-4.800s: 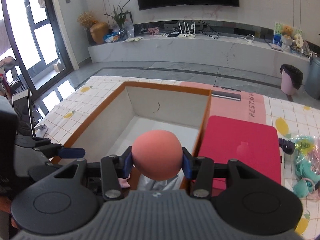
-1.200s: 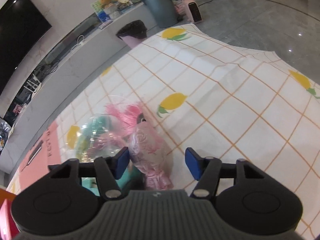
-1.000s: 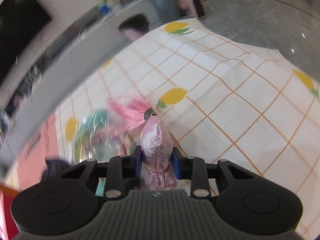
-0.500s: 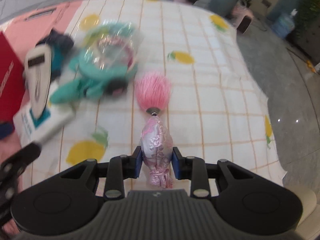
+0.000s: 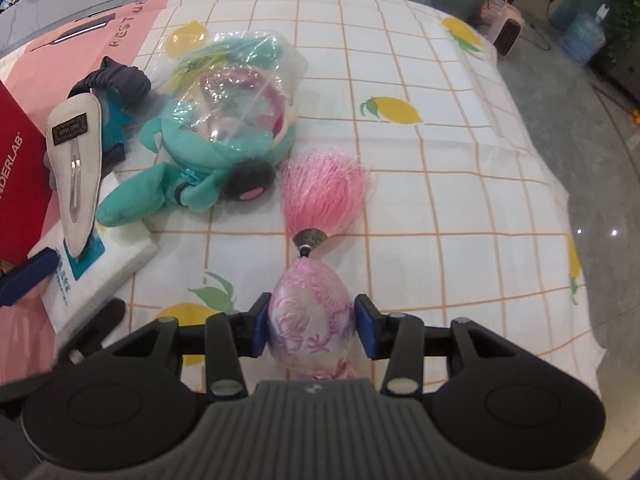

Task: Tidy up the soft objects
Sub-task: 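Move the left tool toward the white plush slipper while the right tool holds the pouch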

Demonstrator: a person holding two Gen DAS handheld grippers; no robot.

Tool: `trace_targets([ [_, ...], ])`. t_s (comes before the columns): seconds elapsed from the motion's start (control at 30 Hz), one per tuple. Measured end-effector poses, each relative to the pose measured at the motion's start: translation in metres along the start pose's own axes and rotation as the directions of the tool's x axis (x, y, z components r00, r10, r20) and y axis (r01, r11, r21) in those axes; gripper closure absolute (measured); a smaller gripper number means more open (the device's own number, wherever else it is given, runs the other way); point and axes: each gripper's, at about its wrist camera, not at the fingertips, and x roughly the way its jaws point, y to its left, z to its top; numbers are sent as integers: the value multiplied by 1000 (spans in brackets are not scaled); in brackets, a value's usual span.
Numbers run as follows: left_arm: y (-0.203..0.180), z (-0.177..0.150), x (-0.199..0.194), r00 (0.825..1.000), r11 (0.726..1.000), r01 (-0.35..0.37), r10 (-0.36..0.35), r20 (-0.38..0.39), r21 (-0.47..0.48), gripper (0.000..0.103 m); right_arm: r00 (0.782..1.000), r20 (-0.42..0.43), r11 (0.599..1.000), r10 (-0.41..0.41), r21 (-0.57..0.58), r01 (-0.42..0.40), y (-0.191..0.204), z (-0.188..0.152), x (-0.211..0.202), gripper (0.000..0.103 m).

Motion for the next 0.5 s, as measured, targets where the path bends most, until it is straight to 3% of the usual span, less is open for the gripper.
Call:
trace_targets([
  [0.13,-13,-6,3,999,995,-35,34,11,89,16,1000,7,1000,9,29,-9,-3,3,2,56],
  [0.23,-20,-8,5,998,993,-70,68,15,99,15,1000,8,1000,1,23,-1,-1,3,3,56],
  [0.4,-16,1,3,997,995,-81,82,9,-49,15,1000,6,1000,-4,10,4,0,2,2,56],
  [0.5,-18,10,3,990,981,-138,136,-21,-136,21,1000,6,1000,-8,20,8,-1,2,1,56],
])
